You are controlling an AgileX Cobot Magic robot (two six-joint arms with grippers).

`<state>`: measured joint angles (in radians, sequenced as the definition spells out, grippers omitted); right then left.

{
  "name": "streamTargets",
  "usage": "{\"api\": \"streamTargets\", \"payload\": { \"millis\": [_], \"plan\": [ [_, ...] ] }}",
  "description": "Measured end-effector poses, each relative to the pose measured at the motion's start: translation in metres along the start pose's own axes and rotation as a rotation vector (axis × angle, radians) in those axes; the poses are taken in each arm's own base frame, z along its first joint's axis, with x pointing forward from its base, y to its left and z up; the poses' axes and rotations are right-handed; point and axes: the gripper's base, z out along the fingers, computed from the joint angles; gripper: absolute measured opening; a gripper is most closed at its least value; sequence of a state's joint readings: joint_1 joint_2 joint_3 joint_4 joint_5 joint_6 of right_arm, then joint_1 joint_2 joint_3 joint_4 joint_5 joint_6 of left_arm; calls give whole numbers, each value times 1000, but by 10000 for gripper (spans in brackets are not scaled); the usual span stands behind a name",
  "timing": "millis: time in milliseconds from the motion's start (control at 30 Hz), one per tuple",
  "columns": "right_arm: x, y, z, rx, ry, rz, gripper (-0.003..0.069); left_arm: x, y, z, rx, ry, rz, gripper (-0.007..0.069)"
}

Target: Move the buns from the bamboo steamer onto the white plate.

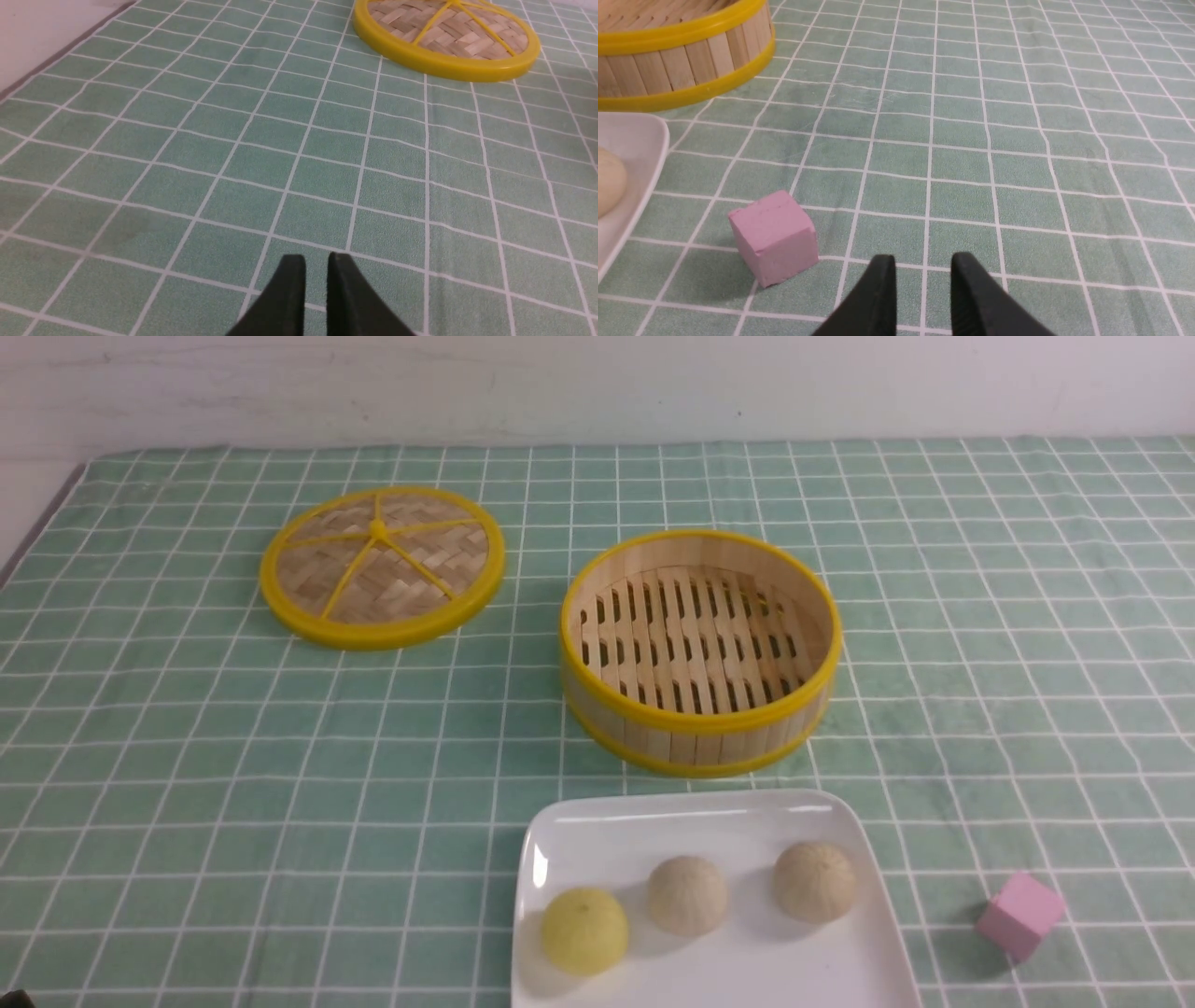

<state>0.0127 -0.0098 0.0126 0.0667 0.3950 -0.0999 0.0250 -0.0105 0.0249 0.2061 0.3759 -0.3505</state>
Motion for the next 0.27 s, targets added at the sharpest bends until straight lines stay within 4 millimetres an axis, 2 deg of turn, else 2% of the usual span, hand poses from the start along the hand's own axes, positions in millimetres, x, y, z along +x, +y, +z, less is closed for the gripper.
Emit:
{"api": "streamTargets", "payload": {
  "millis": [267],
  "plan": [
    [0, 0, 0, 0, 0, 0, 209, 0, 0, 0, 0, 0, 0, 110]
  ]
}}
